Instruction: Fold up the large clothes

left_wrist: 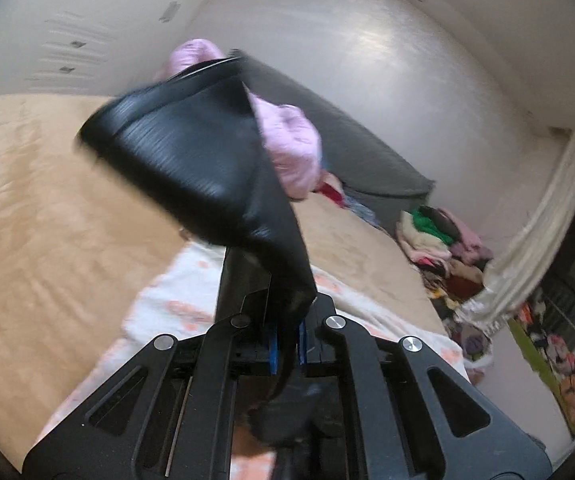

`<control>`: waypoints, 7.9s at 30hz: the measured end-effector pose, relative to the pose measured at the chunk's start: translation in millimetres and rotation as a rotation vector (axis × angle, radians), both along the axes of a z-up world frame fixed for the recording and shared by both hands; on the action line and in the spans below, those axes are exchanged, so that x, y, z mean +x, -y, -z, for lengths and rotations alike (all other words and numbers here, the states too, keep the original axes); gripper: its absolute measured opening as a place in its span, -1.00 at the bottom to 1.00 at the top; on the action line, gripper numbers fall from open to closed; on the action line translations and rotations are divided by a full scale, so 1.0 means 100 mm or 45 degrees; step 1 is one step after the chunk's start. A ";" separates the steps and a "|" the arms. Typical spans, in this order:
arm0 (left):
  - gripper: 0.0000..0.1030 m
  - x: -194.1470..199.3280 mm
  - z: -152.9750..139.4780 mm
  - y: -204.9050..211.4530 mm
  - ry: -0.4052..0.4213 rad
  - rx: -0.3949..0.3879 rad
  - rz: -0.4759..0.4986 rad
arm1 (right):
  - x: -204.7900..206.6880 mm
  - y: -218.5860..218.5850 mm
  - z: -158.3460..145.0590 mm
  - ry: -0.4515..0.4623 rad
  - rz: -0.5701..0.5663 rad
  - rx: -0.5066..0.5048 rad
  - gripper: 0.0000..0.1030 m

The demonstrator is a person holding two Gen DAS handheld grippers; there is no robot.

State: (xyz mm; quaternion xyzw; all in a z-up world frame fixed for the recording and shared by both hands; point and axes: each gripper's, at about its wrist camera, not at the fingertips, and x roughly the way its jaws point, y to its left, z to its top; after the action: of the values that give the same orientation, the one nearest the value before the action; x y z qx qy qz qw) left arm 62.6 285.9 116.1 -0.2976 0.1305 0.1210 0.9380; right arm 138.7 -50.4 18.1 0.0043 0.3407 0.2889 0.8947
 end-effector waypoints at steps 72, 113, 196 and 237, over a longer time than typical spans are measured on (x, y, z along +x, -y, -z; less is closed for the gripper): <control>0.81 0.73 0.90 1.47 -0.516 0.306 0.760 | 0.54 0.99 0.66 -0.548 0.184 0.499 -0.48; -0.01 1.26 1.17 0.98 -0.523 0.209 0.519 | 0.79 1.28 -0.43 0.172 0.050 -0.257 -0.75; -0.47 1.52 1.57 1.40 -0.726 0.264 0.710 | 1.18 0.58 0.66 -0.143 0.108 -0.265 0.12; 0.82 1.11 1.12 2.03 -0.660 0.439 0.814 | 0.34 1.19 0.19 -0.033 0.208 -0.083 0.90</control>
State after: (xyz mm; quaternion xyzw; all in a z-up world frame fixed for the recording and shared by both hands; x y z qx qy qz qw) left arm 173.5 83.0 3.7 -0.0415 0.4246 -0.0847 0.9004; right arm 172.9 -169.2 -1.4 0.0065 0.3599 0.2037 0.9104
